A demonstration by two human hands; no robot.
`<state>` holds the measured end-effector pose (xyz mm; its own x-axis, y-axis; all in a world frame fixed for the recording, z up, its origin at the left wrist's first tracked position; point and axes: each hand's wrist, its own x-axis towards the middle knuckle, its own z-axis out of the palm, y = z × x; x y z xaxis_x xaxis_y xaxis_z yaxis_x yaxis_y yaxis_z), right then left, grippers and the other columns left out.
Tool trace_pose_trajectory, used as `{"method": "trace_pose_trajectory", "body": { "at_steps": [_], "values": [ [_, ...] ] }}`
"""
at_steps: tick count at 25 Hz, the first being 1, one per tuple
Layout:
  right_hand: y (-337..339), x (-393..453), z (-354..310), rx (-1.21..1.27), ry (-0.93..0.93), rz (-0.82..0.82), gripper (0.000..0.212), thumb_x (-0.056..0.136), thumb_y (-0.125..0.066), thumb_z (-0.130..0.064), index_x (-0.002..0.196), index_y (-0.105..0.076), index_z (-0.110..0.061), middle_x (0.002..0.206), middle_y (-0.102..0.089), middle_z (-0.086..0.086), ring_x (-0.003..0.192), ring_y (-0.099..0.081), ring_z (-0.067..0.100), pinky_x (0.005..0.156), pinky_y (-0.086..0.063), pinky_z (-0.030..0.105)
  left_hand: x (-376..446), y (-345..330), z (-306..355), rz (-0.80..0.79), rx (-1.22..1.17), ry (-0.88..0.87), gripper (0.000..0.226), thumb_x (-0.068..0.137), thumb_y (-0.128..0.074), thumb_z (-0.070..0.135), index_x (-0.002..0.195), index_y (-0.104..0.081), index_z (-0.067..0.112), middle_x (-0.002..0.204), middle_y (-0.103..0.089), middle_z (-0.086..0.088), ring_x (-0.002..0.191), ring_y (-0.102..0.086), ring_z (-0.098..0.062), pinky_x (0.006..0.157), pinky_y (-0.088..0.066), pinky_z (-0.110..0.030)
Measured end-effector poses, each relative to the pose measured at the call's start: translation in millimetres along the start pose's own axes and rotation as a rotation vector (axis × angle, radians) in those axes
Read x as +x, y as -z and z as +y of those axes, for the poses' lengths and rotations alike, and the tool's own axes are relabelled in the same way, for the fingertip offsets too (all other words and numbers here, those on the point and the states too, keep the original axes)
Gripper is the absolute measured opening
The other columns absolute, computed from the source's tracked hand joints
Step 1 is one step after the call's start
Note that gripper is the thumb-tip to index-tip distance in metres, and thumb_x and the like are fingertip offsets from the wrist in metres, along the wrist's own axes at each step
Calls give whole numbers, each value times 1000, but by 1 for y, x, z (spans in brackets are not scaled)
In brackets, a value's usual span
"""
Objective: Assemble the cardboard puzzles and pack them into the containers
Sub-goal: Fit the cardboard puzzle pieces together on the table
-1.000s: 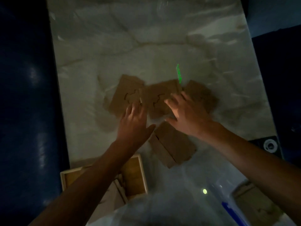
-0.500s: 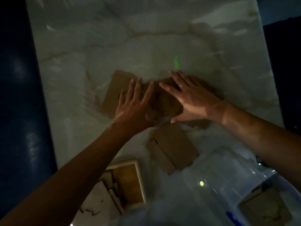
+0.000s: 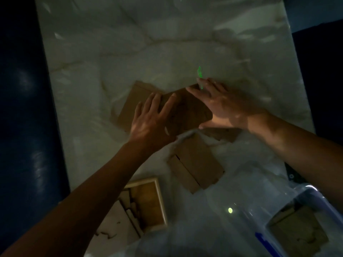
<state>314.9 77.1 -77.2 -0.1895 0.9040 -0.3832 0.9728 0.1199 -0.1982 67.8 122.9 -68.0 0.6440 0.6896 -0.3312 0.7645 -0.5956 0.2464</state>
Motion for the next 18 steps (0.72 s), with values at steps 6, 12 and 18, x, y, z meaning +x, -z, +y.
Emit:
{"method": "trace_pose_trajectory", "body": {
  "at_steps": [6, 12, 18],
  "values": [
    [14, -18, -9, 181, -56, 70, 91, 77, -69, -53, 154, -27, -27, 138, -59, 17, 127, -54, 36, 105, -44, 43, -35, 14, 3, 26, -44, -49, 123, 63, -81, 58, 158, -7, 34, 163, -20, -17, 151, -14, -37, 116, -18, -56],
    [12, -39, -37, 515, -295, 292, 42, 94, -48, -46, 111, -69, -15, 100, -73, 16, 94, -68, 37, 82, -54, 47, -77, 25, 24, -11, 4, -120, 128, 61, -83, 60, 158, -4, 34, 163, -18, -19, 149, -14, -41, 113, -25, -56],
    [-11, -90, -86, 926, -450, 324, 17, 103, -46, -15, 105, -63, -12, 90, -66, 6, 83, -60, 19, 63, -38, 17, -133, 16, 38, -81, -140, -70, 132, 60, -82, 62, 154, 7, 41, 166, -10, -12, 151, -5, -39, 116, -20, -58]
  ]
}}
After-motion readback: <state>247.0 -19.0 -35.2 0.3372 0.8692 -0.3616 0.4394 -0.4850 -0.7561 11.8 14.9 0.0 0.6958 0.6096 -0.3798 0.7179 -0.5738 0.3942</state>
